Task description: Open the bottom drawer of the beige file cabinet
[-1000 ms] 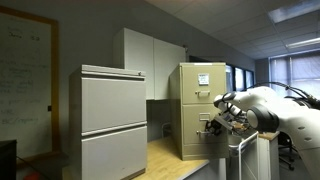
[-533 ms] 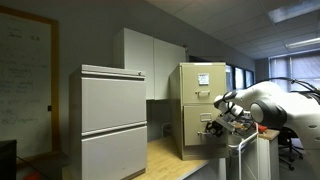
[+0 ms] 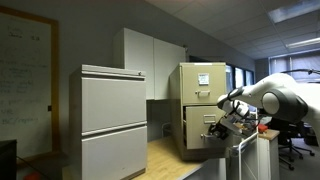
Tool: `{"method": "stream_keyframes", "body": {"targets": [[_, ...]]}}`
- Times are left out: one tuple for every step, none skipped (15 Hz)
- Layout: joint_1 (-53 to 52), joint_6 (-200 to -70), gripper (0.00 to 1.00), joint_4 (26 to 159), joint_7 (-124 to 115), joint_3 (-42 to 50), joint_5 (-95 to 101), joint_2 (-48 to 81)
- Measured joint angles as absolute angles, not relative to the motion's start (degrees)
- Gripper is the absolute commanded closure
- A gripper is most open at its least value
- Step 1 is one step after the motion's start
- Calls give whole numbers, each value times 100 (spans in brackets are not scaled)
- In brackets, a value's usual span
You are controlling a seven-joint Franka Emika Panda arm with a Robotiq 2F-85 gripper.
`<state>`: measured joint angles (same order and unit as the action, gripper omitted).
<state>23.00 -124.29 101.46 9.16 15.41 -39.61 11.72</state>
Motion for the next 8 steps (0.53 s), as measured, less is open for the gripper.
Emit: {"method": "stream_keyframes", "body": {"targets": [[2283,-12486,95,10345,934,1541,-3937,1023],[2265,-12546,95,10546,951,1541,-3906,868],[2245,-12606,95,10752,958,1542,-3868,708],[2226,-12665,95,10957,960,1542,-3828,547],[2207,-12728,95,11165,960,1542,-3783,379],[2185,-12795,95,11386,964,1543,-3735,201],[2165,-12859,95,11601,964,1544,-3684,24],[2143,-12925,95,11812,964,1547,-3637,-151]]}}
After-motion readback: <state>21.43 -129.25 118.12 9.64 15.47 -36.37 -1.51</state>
